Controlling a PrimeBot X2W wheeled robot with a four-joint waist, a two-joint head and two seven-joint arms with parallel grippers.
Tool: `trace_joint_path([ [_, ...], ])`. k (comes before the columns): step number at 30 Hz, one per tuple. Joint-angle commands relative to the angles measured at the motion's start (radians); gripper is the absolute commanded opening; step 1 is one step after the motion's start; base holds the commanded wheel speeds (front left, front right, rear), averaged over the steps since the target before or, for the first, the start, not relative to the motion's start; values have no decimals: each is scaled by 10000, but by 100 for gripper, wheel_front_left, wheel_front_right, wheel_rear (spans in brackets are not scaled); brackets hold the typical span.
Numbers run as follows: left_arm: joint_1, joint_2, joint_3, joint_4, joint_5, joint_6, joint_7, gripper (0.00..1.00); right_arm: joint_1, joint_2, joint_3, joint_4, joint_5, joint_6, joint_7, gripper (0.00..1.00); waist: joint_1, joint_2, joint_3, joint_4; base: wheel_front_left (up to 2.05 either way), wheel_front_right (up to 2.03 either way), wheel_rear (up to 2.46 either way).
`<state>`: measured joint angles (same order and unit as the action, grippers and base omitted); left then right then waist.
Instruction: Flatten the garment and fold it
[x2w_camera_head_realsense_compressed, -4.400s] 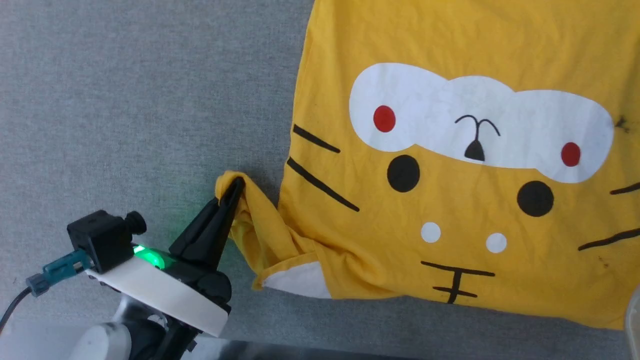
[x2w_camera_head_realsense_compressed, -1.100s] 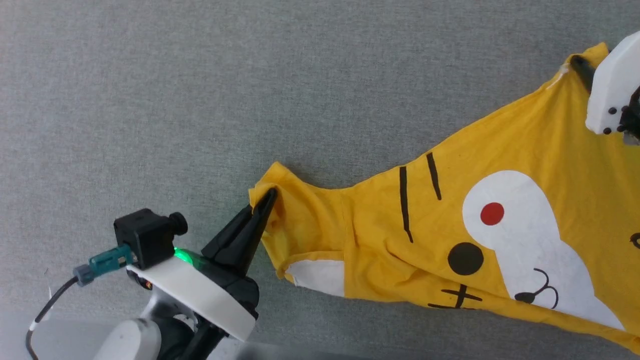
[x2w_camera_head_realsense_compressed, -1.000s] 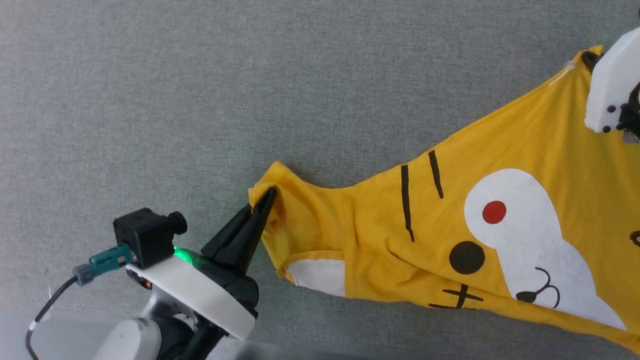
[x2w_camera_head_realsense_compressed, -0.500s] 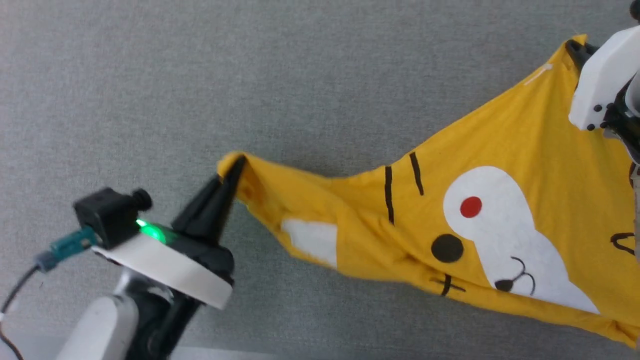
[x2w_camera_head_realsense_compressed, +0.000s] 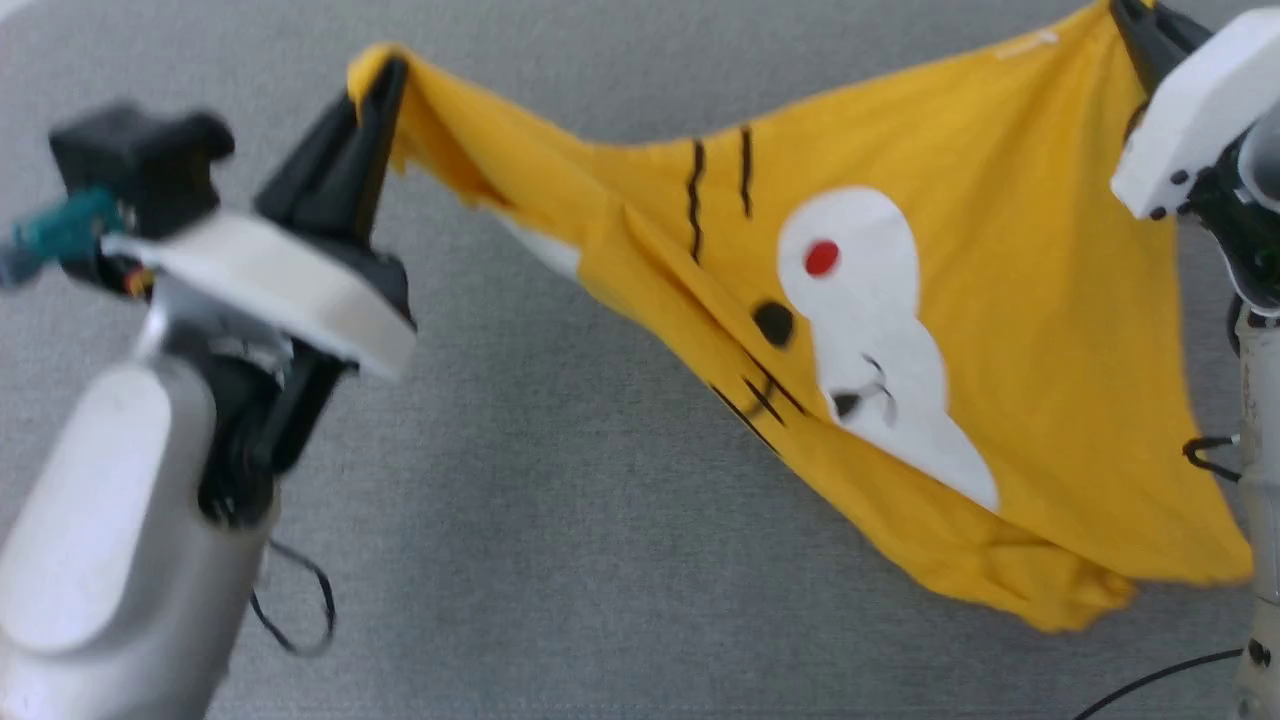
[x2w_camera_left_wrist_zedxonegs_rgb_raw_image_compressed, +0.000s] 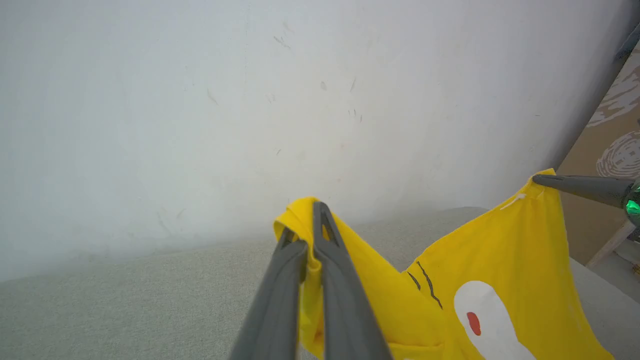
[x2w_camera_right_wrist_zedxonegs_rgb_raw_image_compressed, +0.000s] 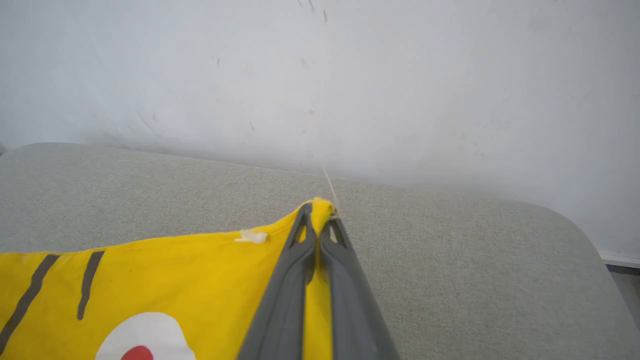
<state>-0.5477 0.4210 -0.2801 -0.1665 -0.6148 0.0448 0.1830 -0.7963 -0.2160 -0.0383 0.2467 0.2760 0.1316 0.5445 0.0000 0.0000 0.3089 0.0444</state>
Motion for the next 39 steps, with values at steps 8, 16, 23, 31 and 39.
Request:
trace_joint_path([
  [8, -3047, 93, -538, 1980, 731, -477, 664, 0, -981, 124, 373, 167, 2, -9, 164, 0, 0, 0, -1489, -917, 0, 0, 0],
  [16, -4990, 113, -872, 3905, 1323, -799, 697, 0, -2099, 336, 442, 904, -337, -9, 289, 0, 0, 0, -2061, -1306, 0, 0, 0],
  [23, -6449, 38, -979, 5292, 1764, -694, 634, 0, -3131, 593, 398, 1691, -786, -9, 343, 0, 0, 0, -2172, -1463, 0, 0, 0],
  [31, -7702, 86, -911, 6154, 1944, -590, 694, 0, -4038, 725, 266, 2402, -1216, -9, 219, 0, 0, 0, -1892, -1492, 0, 0, 0],
  [39, -8689, -178, -653, 6581, 1708, -439, 547, 0, -4944, 928, -16, 2833, -1652, -9, -14, 0, 0, 0, -625, -1436, 0, 0, 0],
])
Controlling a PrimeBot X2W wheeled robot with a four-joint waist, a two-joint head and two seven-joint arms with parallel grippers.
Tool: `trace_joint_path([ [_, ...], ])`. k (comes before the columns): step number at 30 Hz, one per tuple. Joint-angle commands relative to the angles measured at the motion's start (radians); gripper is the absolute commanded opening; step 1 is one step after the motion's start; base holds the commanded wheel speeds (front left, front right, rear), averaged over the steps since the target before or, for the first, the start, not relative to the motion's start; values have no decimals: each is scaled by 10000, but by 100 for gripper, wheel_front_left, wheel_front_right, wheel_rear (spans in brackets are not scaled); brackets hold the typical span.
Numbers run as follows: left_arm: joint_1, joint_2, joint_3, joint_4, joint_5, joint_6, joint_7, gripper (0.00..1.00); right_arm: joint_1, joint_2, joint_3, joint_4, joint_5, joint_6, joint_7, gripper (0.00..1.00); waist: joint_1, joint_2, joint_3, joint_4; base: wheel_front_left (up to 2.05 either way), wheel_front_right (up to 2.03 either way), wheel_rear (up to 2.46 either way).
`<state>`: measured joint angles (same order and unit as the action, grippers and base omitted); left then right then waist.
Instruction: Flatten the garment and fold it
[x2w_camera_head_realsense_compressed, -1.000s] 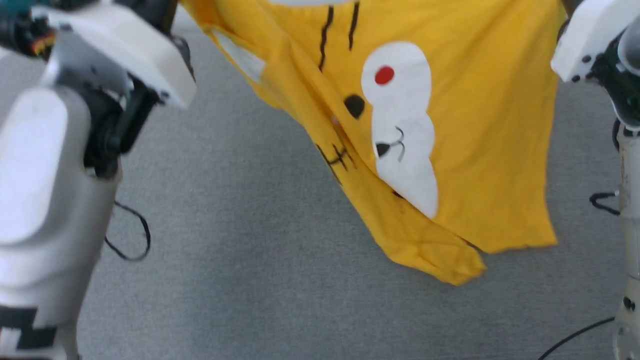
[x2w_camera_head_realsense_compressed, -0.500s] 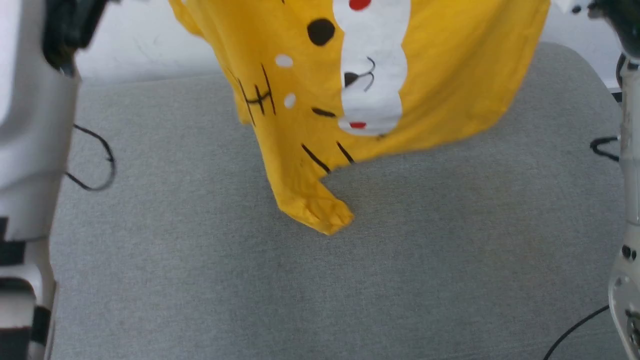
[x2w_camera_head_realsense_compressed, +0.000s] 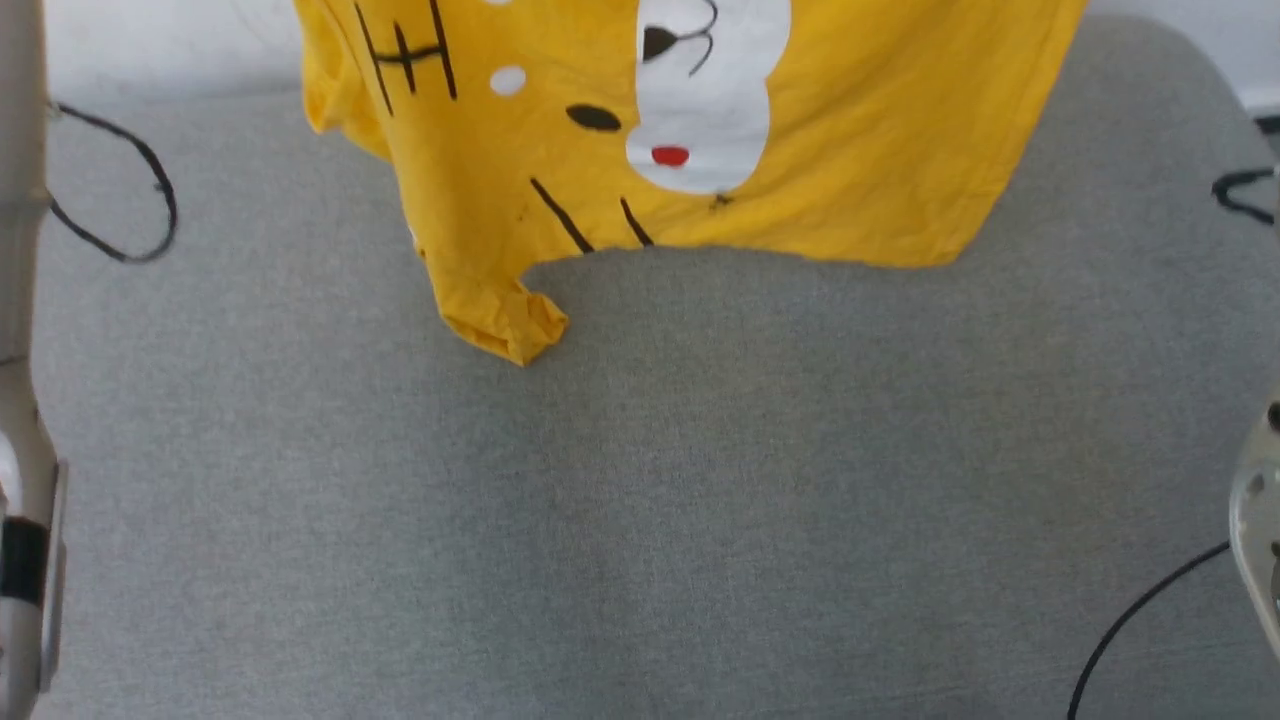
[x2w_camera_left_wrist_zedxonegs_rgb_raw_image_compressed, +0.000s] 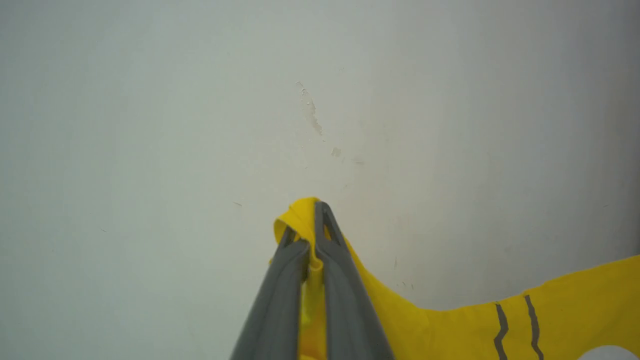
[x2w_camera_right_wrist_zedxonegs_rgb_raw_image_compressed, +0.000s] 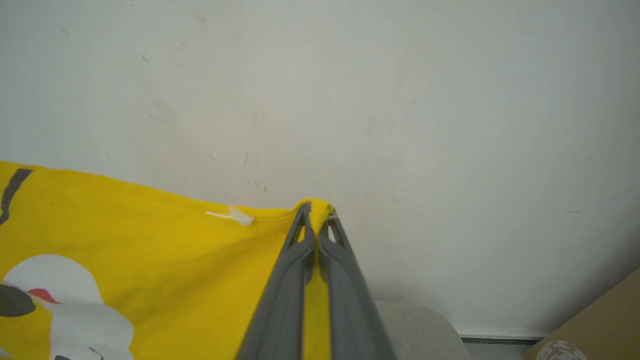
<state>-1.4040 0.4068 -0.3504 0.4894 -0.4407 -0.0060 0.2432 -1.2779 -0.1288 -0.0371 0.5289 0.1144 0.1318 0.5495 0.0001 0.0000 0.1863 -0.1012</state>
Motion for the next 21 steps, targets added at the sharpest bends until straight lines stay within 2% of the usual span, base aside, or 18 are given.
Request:
trace_joint_path([
  [1, -231, -59, 84, 28, -38, 81, -185, 0, -255, 109, -65, 49, -102, -11, -164, 0, -1, 0, 783, 3, 0, 0, 0],
  [6, -1186, -195, 346, -100, -44, 188, -896, 0, -1154, 418, -425, 187, -546, -11, -649, 0, -1, 0, 2119, -190, 0, 0, 0],
  [13, -3162, -280, 613, 10, 360, 487, -2200, 0, -2753, 703, -1177, 515, -1665, -11, -2179, 0, -1, 0, 3794, -361, 0, 0, 0],
  [21, -4744, -335, 647, 374, 742, 504, -3635, 0, -3897, 775, -1697, 992, -2720, -11, -3602, 0, -1, 0, 5113, -446, 0, 0, 0],
])
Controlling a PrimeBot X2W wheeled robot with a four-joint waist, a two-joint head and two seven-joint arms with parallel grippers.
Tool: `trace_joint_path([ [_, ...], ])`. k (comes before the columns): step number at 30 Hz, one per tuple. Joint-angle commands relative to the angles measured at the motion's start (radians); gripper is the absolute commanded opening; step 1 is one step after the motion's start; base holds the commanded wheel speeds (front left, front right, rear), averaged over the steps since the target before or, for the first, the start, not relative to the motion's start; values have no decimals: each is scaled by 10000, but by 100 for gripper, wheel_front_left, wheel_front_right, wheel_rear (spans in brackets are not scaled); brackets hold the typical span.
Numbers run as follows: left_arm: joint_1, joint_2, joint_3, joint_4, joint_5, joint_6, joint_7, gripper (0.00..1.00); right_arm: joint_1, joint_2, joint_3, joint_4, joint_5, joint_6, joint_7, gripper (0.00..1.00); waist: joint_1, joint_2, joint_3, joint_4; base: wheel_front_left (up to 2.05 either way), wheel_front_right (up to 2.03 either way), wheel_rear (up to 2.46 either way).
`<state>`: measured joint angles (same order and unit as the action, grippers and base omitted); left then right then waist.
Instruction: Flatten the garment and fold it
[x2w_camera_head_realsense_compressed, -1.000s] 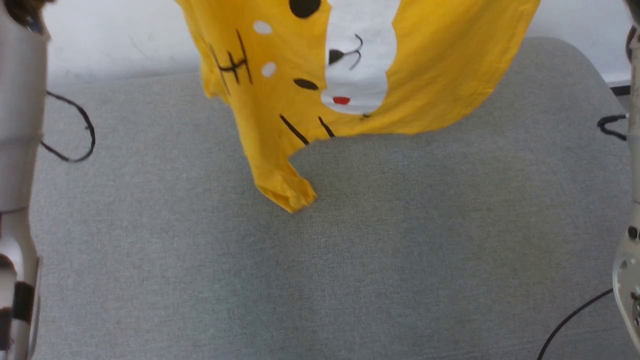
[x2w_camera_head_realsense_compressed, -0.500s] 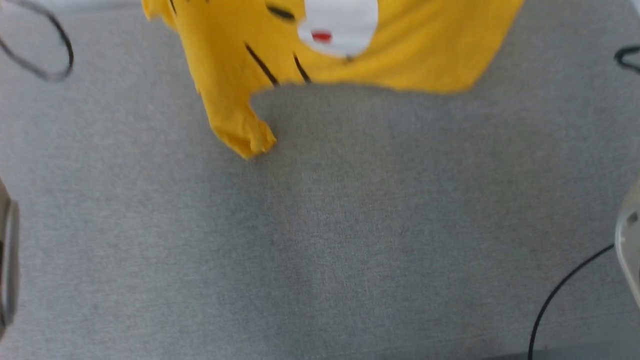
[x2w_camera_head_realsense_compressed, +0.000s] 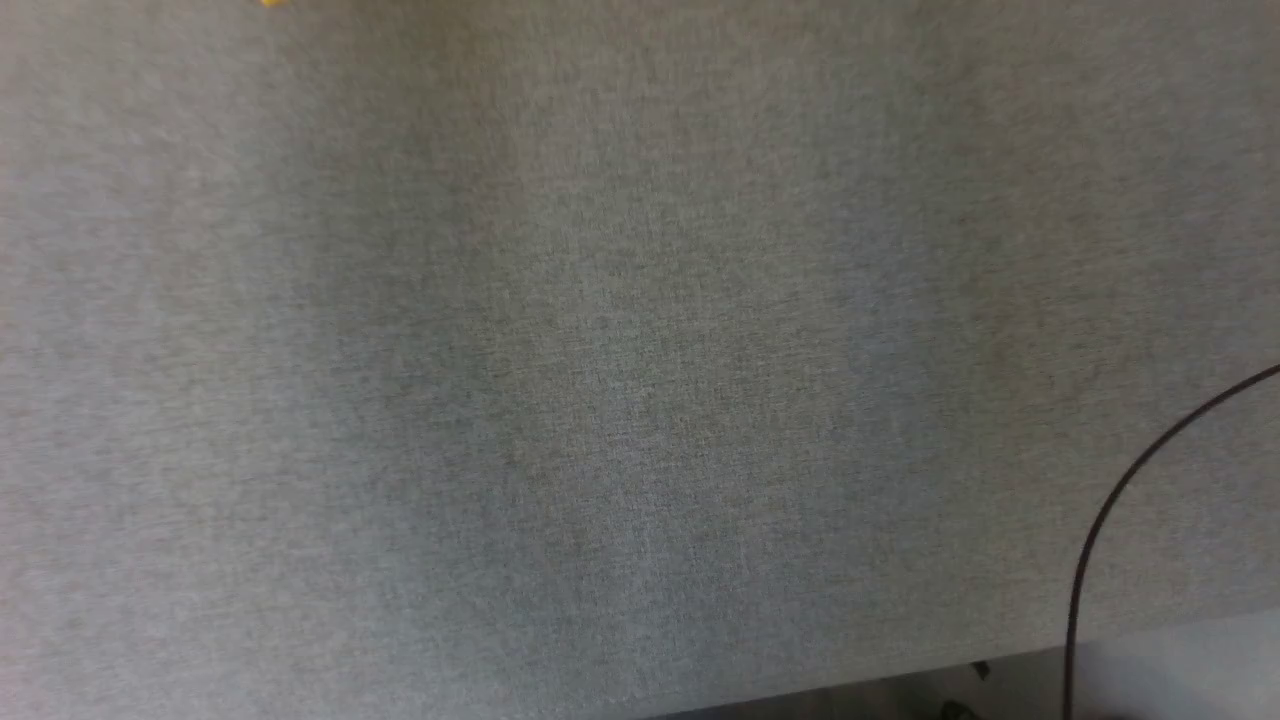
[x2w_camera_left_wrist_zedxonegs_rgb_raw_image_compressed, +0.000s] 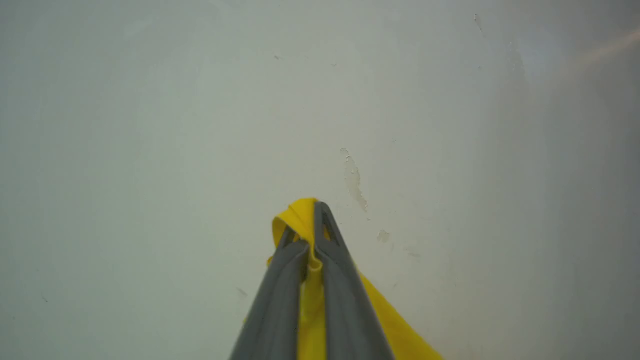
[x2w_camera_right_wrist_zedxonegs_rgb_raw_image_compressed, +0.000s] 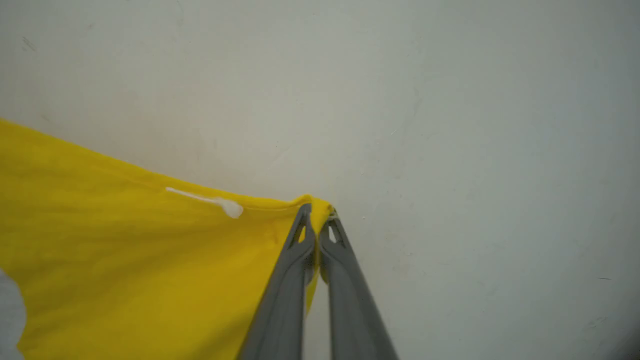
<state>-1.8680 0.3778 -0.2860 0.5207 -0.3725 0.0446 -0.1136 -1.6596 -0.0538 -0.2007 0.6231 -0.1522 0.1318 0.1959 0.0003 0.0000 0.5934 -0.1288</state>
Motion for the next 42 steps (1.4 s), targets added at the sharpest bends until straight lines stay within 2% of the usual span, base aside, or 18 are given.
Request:
trace_joint_path([
  [1, -218, -77, -16, 151, 79, -13, -181, 0, -142, 28, -136, 100, -119, -11, -182, 0, -3, 0, 1175, -166, 0, 0, 0],
  [5, -543, -228, -75, 477, 95, -89, -657, 0, -292, 32, -265, 293, -411, -11, -586, 0, -3, 0, 1662, -114, 0, 0, 0],
  [10, -763, -256, -242, 722, 127, -403, -985, 0, -495, 33, -377, 240, -862, -11, -957, 0, -3, 0, 2596, -22, 0, 0, 0],
  [19, 744, -142, 327, 743, -606, -768, -1409, 0, -110, 34, 217, 567, -1025, -11, -1717, 0, -3, 0, 3172, 308, 0, 0, 0],
  [22, 1655, -90, 503, 473, -931, -973, -1440, 0, 235, 22, 761, 693, -741, -11, -2043, 0, -3, 0, 3027, 433, 0, 0, 0],
  [27, 3411, 117, 625, -368, -1415, -1150, -1306, 0, 980, -262, 1762, 636, 391, -11, -2234, 0, -3, 0, 2770, 648, 0, 0, 0],
  [34, 6677, 488, 860, -2440, -2007, -846, -831, 0, 3113, -1249, 2728, -771, 2487, -11, -1919, 0, -3, 0, 2374, 765, 0, 0, 0],
  [38, 8864, 757, 936, -3651, -2247, -610, -597, 0, 4935, -1850, 2696, -1833, 3317, -11, -1564, 0, -3, 0, 2038, 756, 0, 0, 0],
  [42, 10819, 888, 1010, -4607, -2424, -321, -543, 0, 6674, -2093, 2286, -2711, 3900, -11, -1313, 0, -3, 0, 1613, 759, 0, 0, 0],
])
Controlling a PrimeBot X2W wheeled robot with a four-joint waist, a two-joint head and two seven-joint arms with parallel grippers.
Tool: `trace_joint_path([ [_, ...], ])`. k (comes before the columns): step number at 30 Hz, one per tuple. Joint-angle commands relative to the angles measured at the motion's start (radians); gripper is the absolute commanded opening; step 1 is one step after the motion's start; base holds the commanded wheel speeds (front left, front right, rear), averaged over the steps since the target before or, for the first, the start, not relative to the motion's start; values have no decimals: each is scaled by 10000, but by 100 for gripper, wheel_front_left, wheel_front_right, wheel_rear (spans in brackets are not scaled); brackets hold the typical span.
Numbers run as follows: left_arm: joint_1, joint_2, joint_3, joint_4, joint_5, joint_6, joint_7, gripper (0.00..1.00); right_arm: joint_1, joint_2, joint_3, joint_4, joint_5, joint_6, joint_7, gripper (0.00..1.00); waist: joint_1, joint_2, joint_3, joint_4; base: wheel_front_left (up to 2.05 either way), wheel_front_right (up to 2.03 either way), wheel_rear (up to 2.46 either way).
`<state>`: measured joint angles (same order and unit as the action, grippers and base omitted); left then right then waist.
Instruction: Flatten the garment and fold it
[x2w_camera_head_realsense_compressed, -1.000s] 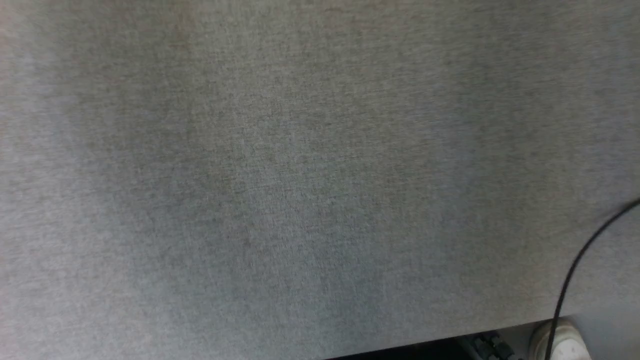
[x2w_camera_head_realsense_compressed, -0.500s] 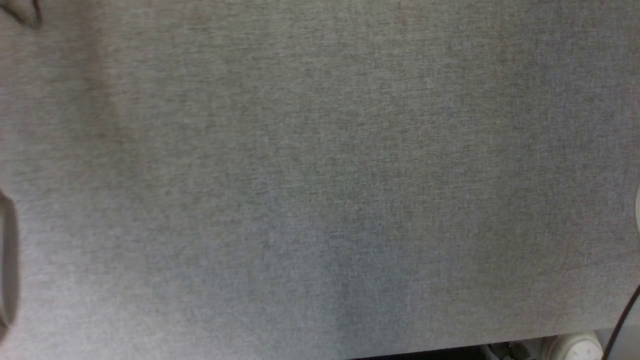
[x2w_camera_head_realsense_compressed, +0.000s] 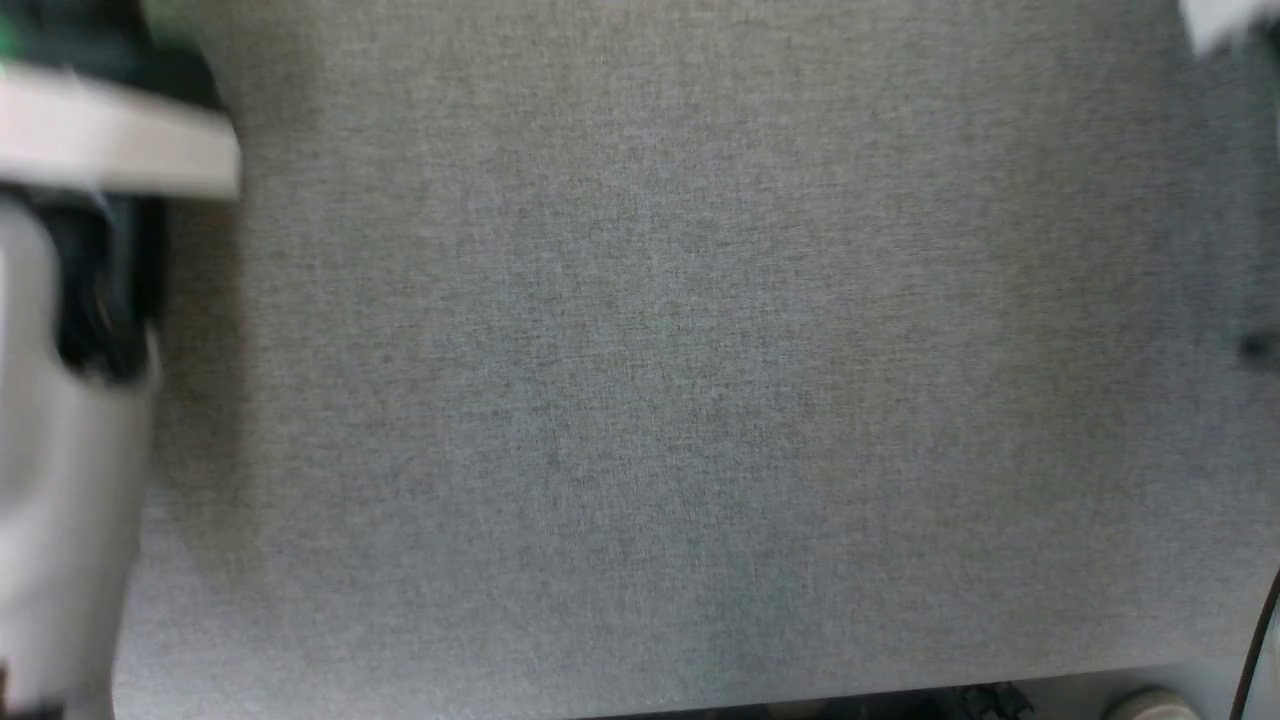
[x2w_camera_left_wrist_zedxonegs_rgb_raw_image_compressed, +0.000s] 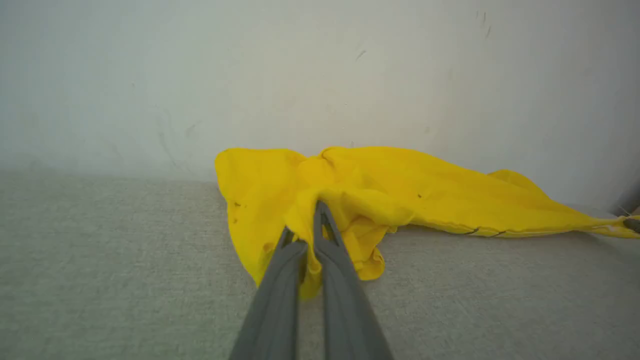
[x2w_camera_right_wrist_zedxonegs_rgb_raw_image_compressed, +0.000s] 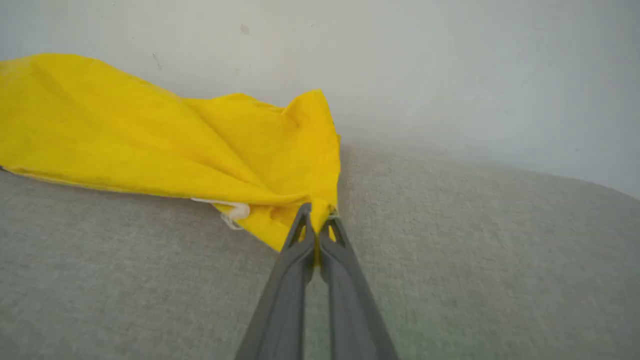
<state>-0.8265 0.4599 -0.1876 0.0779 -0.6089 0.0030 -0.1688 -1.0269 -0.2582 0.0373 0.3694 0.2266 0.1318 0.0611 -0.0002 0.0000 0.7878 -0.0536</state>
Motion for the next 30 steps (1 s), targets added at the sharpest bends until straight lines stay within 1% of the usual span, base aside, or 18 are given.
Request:
trace_joint_path([
  [1, 852, 66, 51, -364, -143, 151, 15, 0, 755, -57, -193, -354, 225, -11, 88, 0, 2, 0, -462, 13, 0, 0, 0],
  [4, 2130, 60, 9, -847, -371, 210, 71, 0, 1890, 20, -528, -803, 476, -11, 197, 0, 2, 0, -908, 36, 0, 0, 0],
  [7, 3293, 54, -109, -1048, -646, 196, 238, 0, 3010, 245, -859, -1177, 683, -11, 341, 0, 2, 0, -1326, 84, 0, 0, 0],
  [9, 3990, 95, -170, -1015, -757, 208, 317, 0, 3730, 424, -1114, -1377, 792, -11, 407, 0, 2, 0, -1588, 108, 0, 0, 0],
  [15, 5752, -71, -336, -898, -1359, 209, 535, 0, 5682, 794, -1856, -1767, 1104, -11, 668, 0, 2, 0, -2384, 281, 0, 0, 0],
  [22, 7328, -30, -575, -773, -1876, 265, 1090, 0, 7713, 849, -2278, -2324, 1782, -11, 1268, 0, 2, 0, -3513, 491, 0, 0, 0],
  [30, 8474, 12, -722, -1176, -2385, 445, 1689, 0, 9557, 868, -2645, -3342, 2421, -11, 2446, 0, 2, 0, -4535, 682, 0, 0, 0],
])
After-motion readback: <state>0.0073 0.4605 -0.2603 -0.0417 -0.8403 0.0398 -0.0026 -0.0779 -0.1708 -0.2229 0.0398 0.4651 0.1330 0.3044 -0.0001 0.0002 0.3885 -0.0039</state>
